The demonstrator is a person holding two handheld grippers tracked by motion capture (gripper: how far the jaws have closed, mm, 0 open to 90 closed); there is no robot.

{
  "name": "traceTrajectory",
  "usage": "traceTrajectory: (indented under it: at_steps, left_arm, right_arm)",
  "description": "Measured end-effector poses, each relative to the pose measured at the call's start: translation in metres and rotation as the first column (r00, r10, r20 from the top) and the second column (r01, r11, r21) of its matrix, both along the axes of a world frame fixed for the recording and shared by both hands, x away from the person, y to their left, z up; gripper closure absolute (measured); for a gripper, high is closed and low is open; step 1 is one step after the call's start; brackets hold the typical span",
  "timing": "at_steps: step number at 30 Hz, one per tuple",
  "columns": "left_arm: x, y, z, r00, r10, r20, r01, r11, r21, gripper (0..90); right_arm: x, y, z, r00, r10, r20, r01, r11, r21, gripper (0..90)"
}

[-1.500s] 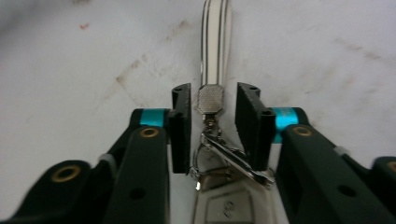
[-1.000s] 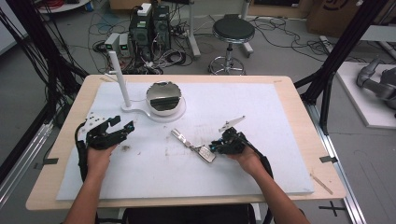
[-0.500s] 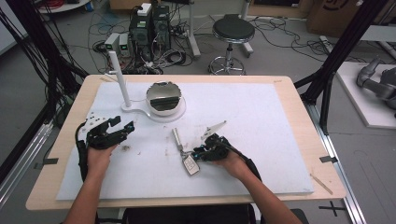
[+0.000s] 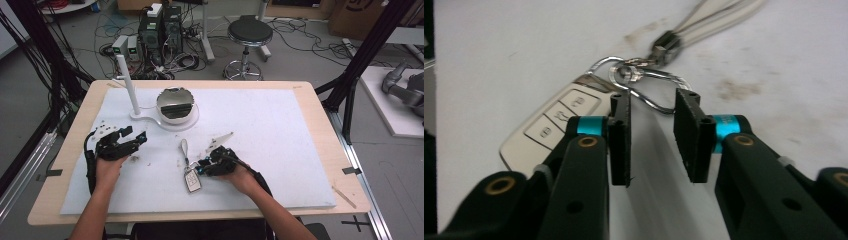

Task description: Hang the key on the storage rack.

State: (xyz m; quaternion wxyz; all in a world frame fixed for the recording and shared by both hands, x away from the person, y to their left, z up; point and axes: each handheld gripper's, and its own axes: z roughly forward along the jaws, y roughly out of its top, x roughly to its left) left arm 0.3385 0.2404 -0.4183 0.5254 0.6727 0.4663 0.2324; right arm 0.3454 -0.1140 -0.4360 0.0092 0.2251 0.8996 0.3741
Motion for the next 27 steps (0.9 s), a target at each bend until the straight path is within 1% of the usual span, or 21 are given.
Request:
traceTrajectory:
  at_steps: [2, 3, 4, 6, 8, 10, 11, 12, 15, 17, 20, 22, 23, 24, 25, 26, 27]
  left_arm:
    - [0.001, -0.007, -0.001, 0.9997, -0.005, -0.025, 0.005, 1.0000, -0.003, 31.8]
    - [0.002, -0.011, -0.001, 0.9992, -0.009, -0.038, 0.009, 1.0000, -0.001, 29.9]
    - [0.003, -0.016, -0.002, 0.9989, -0.014, -0.045, 0.014, 0.9999, -0.001, 28.9]
    - [0.004, -0.025, -0.003, 0.9979, -0.019, -0.062, 0.019, 0.9998, 0.002, 28.8]
    - [0.005, -0.036, -0.004, 0.9968, -0.033, -0.073, 0.034, 0.9994, 0.009, 28.8]
    - [0.005, -0.048, -0.008, 0.9948, -0.046, -0.091, 0.048, 0.9986, 0.021, 28.6]
    - [0.006, -0.053, -0.010, 0.9928, -0.058, -0.105, 0.062, 0.9976, 0.032, 28.5]
    - [0.006, -0.059, -0.012, 0.9911, -0.067, -0.115, 0.071, 0.9969, 0.035, 28.5]
    - [0.007, -0.074, -0.017, 0.9873, -0.087, -0.133, 0.093, 0.9946, 0.045, 28.5]
    - [0.007, -0.083, -0.018, 0.9844, -0.100, -0.145, 0.108, 0.9930, 0.049, 28.5]
    - [0.009, -0.093, -0.020, 0.9801, -0.117, -0.160, 0.129, 0.9897, 0.063, 28.5]
    - [0.010, -0.102, -0.022, 0.9761, -0.124, -0.178, 0.138, 0.9881, 0.068, 28.5]
    - [0.011, -0.106, -0.024, 0.9728, -0.130, -0.191, 0.148, 0.9858, 0.079, 28.5]
    - [0.011, -0.110, -0.025, 0.9700, -0.137, -0.201, 0.156, 0.9846, 0.080, 28.5]
    - [0.012, -0.113, -0.027, 0.9673, -0.145, -0.208, 0.165, 0.9829, 0.082, 28.5]
    - [0.012, -0.116, -0.028, 0.9645, -0.150, -0.217, 0.173, 0.9808, 0.091, 28.5]
    - [0.013, -0.119, -0.029, 0.9631, -0.152, -0.222, 0.178, 0.9788, 0.102, 28.4]
  right_arm:
    - [0.002, -0.015, 0.004, 0.9984, -0.050, 0.026, 0.050, 0.999, 0.004, 63.2]
    - [0.004, -0.024, 0.006, 0.9956, -0.083, 0.043, 0.083, 0.997, 0.006, 61.2]
    - [0.006, -0.033, 0.008, 0.9923, -0.115, 0.047, 0.114, 0.993, 0.008, 60.3]
    - [0.008, -0.053, 0.011, 0.9812, -0.178, 0.075, 0.178, 0.984, 0.008, 57.1]
    - [0.010, -0.072, 0.014, 0.9682, -0.237, 0.081, 0.236, 0.972, 0.014, 54.5]
    - [0.010, -0.090, 0.016, 0.9523, -0.287, 0.105, 0.286, 0.958, 0.021, 51.8]
    - [0.010, -0.098, 0.018, 0.9441, -0.309, 0.115, 0.309, 0.951, 0.018, 50.3]
    - [0.011, -0.106, 0.018, 0.9360, -0.328, 0.128, 0.328, 0.944, 0.018, 48.9]
    - [0.011, -0.128, 0.020, 0.9098, -0.379, 0.170, 0.385, 0.923, -0.006, 44.3]
    - [0.012, -0.141, 0.020, 0.8981, -0.405, 0.171, 0.412, 0.911, -0.004, 42.5]
    - [0.010, -0.157, 0.022, 0.8829, -0.439, 0.167, 0.441, 0.897, 0.024, 41.4]
    - [0.010, -0.165, 0.023, 0.8751, -0.453, 0.171, 0.453, 0.891, 0.038, 41.6]
    - [0.009, -0.169, 0.023, 0.8723, -0.459, 0.169, 0.459, 0.888, 0.042, 41.7]
    - [0.008, -0.171, 0.023, 0.8709, -0.462, 0.169, 0.461, 0.886, 0.045, 41.9]
    - [0.008, -0.174, 0.022, 0.8674, -0.468, 0.168, 0.467, 0.883, 0.048, 42.1]
    - [0.008, -0.176, 0.022, 0.8658, -0.472, 0.167, 0.470, 0.881, 0.050, 42.1]
    - [0.007, -0.177, 0.021, 0.8642, -0.475, 0.165, 0.474, 0.879, 0.052, 42.3]
